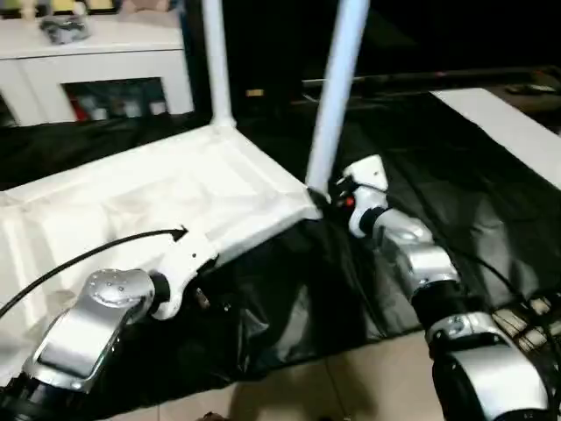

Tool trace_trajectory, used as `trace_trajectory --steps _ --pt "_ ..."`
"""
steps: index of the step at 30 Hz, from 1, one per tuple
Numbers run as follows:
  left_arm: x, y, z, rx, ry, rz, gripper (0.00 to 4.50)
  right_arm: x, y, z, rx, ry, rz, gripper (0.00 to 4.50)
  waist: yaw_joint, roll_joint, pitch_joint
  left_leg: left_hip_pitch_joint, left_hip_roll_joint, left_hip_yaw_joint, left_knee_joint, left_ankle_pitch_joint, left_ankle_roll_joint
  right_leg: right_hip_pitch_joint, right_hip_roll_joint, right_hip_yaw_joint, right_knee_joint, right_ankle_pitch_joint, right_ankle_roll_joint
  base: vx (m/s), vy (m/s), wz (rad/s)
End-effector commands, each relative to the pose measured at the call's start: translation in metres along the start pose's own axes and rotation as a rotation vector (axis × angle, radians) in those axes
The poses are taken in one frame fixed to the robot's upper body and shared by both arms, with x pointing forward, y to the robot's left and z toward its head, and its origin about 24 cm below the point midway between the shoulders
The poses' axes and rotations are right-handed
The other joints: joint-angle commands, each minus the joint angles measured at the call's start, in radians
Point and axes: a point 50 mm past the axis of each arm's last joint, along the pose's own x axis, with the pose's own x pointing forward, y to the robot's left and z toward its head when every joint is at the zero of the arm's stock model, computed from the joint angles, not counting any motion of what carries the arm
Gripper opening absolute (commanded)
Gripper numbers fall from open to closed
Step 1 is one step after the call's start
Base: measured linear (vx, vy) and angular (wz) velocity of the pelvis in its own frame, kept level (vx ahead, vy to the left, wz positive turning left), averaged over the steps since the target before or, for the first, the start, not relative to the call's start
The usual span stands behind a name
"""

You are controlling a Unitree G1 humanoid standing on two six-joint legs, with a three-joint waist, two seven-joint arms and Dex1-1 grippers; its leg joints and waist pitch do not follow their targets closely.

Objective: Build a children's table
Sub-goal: Rotate leg to tighten

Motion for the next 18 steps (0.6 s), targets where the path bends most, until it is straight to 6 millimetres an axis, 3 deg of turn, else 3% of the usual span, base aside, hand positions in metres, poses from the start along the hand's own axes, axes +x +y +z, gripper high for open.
trace_trajectory --steps 1,2,3,4,5,6,7,9,10,13,15,16,18 --pt "-0.004 0.014 0.008 0.034 -0.040 0.112 4.46 0.001 -0.003 0.002 -0.011 -0.007 -0.013 3.18 0.042 0.026 -0.054 -0.039 0.096 -0.002 -0.242 -0.886 -0.124 0.071 0.008 0.037 0.097 -0.211 -0.050 -0.079 -0.058 0.10" --pt "-0.005 0.017 0.010 0.046 -0.061 0.141 4.46 0.001 -0.003 0.002 -0.010 -0.009 -0.013 3.18 0.043 -0.033 -0.062 0.122 0.024 -0.024 0.055 -0.529 -0.080 -0.110 -0.147 0.124 -0.172 -0.876 -0.022 0.038 -0.131 0.13" --pt "-0.006 0.018 0.011 0.045 -0.072 0.155 4.46 0.001 -0.003 0.002 -0.010 -0.011 -0.014 3.18 0.038 -0.048 -0.067 0.080 0.016 -0.033 0.087 -0.344 -0.042 -0.075 -0.169 0.145 -0.188 -0.964 -0.003 0.105 -0.085 -0.26" --pt "-0.007 0.018 0.013 0.039 -0.095 0.157 4.46 0.001 -0.003 0.002 -0.009 -0.013 -0.014 3.18 0.048 -0.043 -0.068 0.009 0.021 -0.059 0.062 -0.202 -0.016 0.003 -0.183 0.163 -0.160 -0.938 -0.006 0.105 -0.085 -0.26" --pt "-0.009 0.015 0.021 0.003 -0.181 0.155 4.46 0.001 -0.003 0.002 -0.007 -0.020 -0.008 3.18 0.082 -0.006 -0.096 -0.006 0.050 -0.063 -0.036 -0.083 -0.032 0.021 -0.082 0.104 -0.081 -0.470 -0.061 0.061 -0.043 -0.19" --pt "-0.010 0.014 0.023 -0.010 -0.213 0.154 4.46 0.001 -0.002 0.001 -0.006 -0.022 -0.006 3.18 0.070 -0.009 -0.100 0.012 0.051 -0.049 -0.037 -0.102 -0.028 0.005 -0.054 0.094 -0.065 -0.316 -0.097 0.000 0.000 0.00" --pt "-0.013 0.011 0.031 -0.039 -0.302 0.153 4.46 -0.001 -0.002 0.000 -0.001 -0.028 -0.002 3.18 0.059 -0.003 -0.092 0.006 0.056 -0.049 -0.049 -0.186 -0.039 0.007 -0.042 0.089 -0.056 -0.208 -0.167 0.000 0.000 0.00" --pt "-0.014 0.008 0.034 -0.051 -0.347 0.154 4.46 -0.001 -0.002 -0.001 0.001 -0.031 -0.002 3.18 0.053 -0.004 -0.085 0.009 0.051 -0.046 -0.053 -0.333 -0.051 0.011 -0.051 0.089 -0.076 -0.300 -0.181 0.000 0.000 0.00" --pt "-0.015 0.006 0.037 -0.086 -0.401 0.197 4.46 -0.004 -0.002 -0.003 0.010 -0.031 0.000 3.18 0.052 -0.005 -0.083 0.007 0.053 -0.047 -0.057 -0.354 -0.050 0.015 -0.055 0.088 -0.083 -0.336 -0.169 0.000 0.000 0.00" --pt "-0.018 0.000 0.041 -0.179 -0.539 0.335 4.46 -0.013 -0.001 -0.010 0.032 -0.035 0.012 3.18 0.055 -0.011 -0.083 0.003 0.055 -0.045 -0.063 -0.320 -0.038 0.022 -0.056 0.088 -0.096 -0.338 -0.131 0.000 0.000 0.00" --pt "-0.020 -0.003 0.036 -0.244 -0.582 0.448 4.46 -0.021 0.005 -0.017 0.033 -0.035 0.029 3.18 0.053 -0.008 -0.084 -0.002 0.055 -0.047 -0.065 -0.306 -0.034 0.027 -0.054 0.087 -0.095 -0.329 -0.118 0.000 0.000 0.00" --pt "-0.022 -0.005 0.031 -0.281 -0.599 0.527 4.46 -0.027 0.009 -0.022 0.032 -0.027 0.032 3.18 0.054 -0.011 -0.084 -0.008 0.057 -0.046 -0.066 -0.276 -0.029 0.033 -0.050 0.088 -0.096 -0.286 -0.102 0.000 0.000 0.00" --pt "-0.026 -0.008 0.025 -0.302 -0.606 0.591 4.46 -0.034 0.015 -0.028 0.028 -0.017 0.041 3.18 0.055 -0.013 -0.086 -0.004 0.057 -0.045 -0.070 -0.276 -0.018 0.034 -0.050 0.084 -0.105 -0.301 -0.086 0.000 0.000 0.00"
